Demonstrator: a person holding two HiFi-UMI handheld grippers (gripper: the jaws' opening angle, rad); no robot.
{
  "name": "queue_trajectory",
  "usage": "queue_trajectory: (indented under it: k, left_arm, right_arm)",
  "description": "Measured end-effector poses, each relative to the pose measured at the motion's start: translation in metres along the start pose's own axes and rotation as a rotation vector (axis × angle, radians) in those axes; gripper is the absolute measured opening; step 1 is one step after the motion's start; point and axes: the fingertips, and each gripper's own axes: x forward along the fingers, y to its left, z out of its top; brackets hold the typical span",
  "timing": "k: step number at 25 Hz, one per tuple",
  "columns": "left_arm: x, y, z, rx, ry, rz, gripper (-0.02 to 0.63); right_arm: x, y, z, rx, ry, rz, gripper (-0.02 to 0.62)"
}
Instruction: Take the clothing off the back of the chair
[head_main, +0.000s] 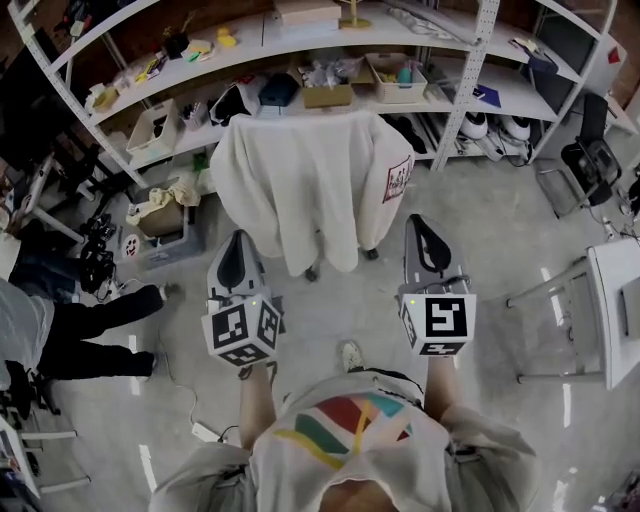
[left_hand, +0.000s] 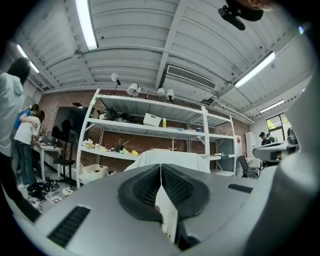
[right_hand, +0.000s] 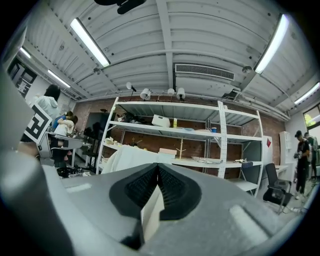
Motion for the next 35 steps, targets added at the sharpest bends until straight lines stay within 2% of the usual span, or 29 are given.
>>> queue_trajectory:
  k: [9,16,20,24,25,26,27,28,31,35]
  left_arm:
    - [0.067,0.006,0.008,0.036,0.011,0.035,0.015]
    - [0.103,0.032,0.022,0.061,-0.008,0.052,0.015]
    - [0.117,0.042,0.03,0.089,-0.023,0.035,0.015]
    - [0.131,0.043,0.038,0.112,-0.033,-0.029,0.017]
    - [0.134,0.043,0.041,0.118,-0.04,-0.043,0.02]
    - [0.138,0.044,0.043,0.123,-0.047,-0.054,0.046]
    - [0.142,0.044,0.046,0.125,-0.053,-0.065,0.115]
    - [0.146,0.045,0.047,0.126,-0.058,-0.072,0.158]
    - [0.161,0.051,0.048,0.146,-0.058,-0.074,0.199]
    - [0.187,0.07,0.033,0.15,-0.002,-0.064,0.241]
  right_arm:
    - [0.082,-0.032,-0.003,0.026,0.01,0.02,0.002]
    - [0.115,-0.024,0.003,-0.043,0.024,0.055,0.002]
    - [0.129,-0.021,0.009,-0.073,0.008,0.04,0.002]
    - [0.143,-0.027,0.016,-0.028,-0.012,0.028,0.005]
    - [0.147,-0.028,0.018,-0.012,-0.015,0.037,0.037]
    - [0.151,-0.03,0.019,0.003,-0.015,0.05,0.133]
    - [0.155,-0.032,0.02,0.015,-0.015,0.059,0.185]
    - [0.158,-0.035,0.021,0.022,-0.016,0.058,0.2]
    - [0.171,-0.048,0.019,0.018,-0.006,0.026,0.249]
    - [0.193,-0.057,0.003,0.011,0.048,0.009,0.282]
